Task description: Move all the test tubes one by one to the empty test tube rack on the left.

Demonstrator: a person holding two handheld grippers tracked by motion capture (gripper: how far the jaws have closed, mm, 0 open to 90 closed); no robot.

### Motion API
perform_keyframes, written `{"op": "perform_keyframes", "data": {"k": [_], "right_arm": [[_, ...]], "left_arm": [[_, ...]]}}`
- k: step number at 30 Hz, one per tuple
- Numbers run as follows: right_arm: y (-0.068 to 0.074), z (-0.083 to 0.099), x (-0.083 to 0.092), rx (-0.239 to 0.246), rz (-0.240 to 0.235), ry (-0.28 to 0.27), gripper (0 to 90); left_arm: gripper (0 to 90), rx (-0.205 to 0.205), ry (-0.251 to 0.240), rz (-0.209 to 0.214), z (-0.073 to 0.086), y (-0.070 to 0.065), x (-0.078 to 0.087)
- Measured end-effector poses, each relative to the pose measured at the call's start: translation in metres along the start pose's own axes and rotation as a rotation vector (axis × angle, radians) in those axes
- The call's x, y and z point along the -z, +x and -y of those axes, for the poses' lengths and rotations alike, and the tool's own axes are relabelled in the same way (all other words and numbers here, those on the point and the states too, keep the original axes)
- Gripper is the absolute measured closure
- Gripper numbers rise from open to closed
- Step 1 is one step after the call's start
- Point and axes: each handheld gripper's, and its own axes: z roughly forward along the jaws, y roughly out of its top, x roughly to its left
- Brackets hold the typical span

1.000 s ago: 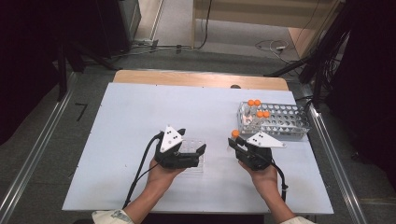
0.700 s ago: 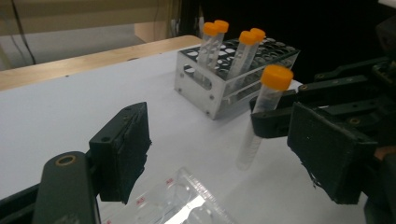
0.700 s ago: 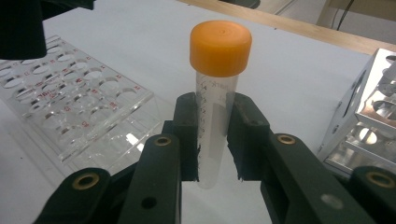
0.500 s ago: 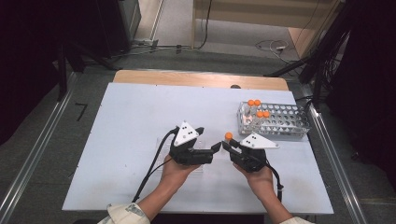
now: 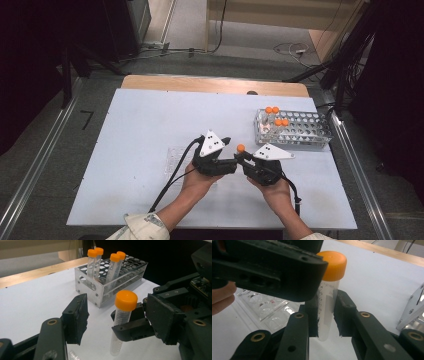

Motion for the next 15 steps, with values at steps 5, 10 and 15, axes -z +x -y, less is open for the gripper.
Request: {"op": "perform_keyframes", "data": {"k": [5,10,15], "right_arm": [[0.0006,0.0000,-0.0010,0.001,-0.011,0.001,71.8],[0.0022,-0.0004,-0.0012,0.005,-0.017,0.001,71.8],[0.0032,-0.0004,-0.0019,0.004,-0.021,0.000,71.8]], "left_arm": [[44.9,-0.004,0.003,0.018,0.0007,-0.0012,-0.0005],[53.0,-0.013,0.005,0.023,0.0015,-0.0029,-0.0009],[60.1,-0.016,-0.002,0.023,0.0014,-0.0037,0.0000]]}}
